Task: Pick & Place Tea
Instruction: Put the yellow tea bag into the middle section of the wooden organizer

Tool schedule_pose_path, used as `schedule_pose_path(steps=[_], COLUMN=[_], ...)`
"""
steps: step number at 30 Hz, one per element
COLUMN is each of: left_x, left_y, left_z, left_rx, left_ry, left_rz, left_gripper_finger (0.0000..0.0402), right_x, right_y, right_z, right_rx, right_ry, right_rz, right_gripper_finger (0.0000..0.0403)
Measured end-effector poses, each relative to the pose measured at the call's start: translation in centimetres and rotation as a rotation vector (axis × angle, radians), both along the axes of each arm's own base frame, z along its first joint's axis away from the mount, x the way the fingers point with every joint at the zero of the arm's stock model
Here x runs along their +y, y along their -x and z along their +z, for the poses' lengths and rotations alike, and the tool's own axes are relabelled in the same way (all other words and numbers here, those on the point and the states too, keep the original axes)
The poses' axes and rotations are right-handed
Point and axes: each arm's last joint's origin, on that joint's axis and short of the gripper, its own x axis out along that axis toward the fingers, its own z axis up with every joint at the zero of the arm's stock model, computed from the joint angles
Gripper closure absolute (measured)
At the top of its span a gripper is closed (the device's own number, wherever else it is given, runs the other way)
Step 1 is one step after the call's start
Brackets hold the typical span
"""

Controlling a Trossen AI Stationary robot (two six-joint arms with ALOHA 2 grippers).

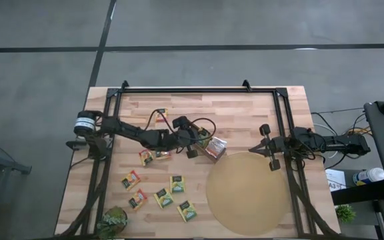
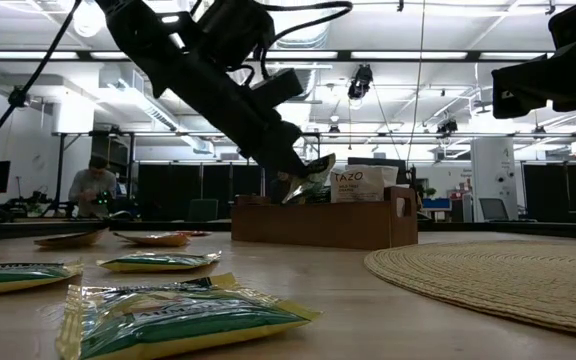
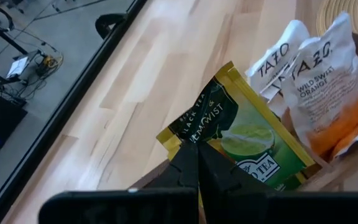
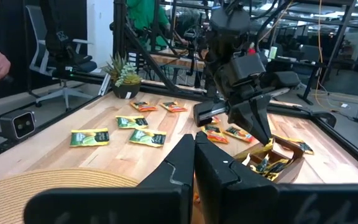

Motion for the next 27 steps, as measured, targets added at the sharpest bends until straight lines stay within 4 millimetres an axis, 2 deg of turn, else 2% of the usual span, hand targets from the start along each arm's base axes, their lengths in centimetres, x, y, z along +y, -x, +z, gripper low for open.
schedule_pose_path(steps=[8,22,27], left_x=[0.12,0.11,0.08], left_y=[0.04,0.01,-0.52], left_z=[0.06,0.12,-0.64], left_rx=[0.012,-0.006,0.002], left_ry=[-0.048,-0.034,-0.038], left_rz=[0.029,0.038,0.035], left_gripper_finger=[0.0401,0.0401,0.0401], right_x=[0.00,0.00,0.00], right_y=[0.00,0.00,0.00], right_z=[0.00,0.00,0.00], right_rx=[0.000,0.000,0.000], right_ry=[0.000,0.000,0.000], right_rz=[0.000,0.000,0.000], right_gripper_finger=[0.0394,0.0394,0.0394])
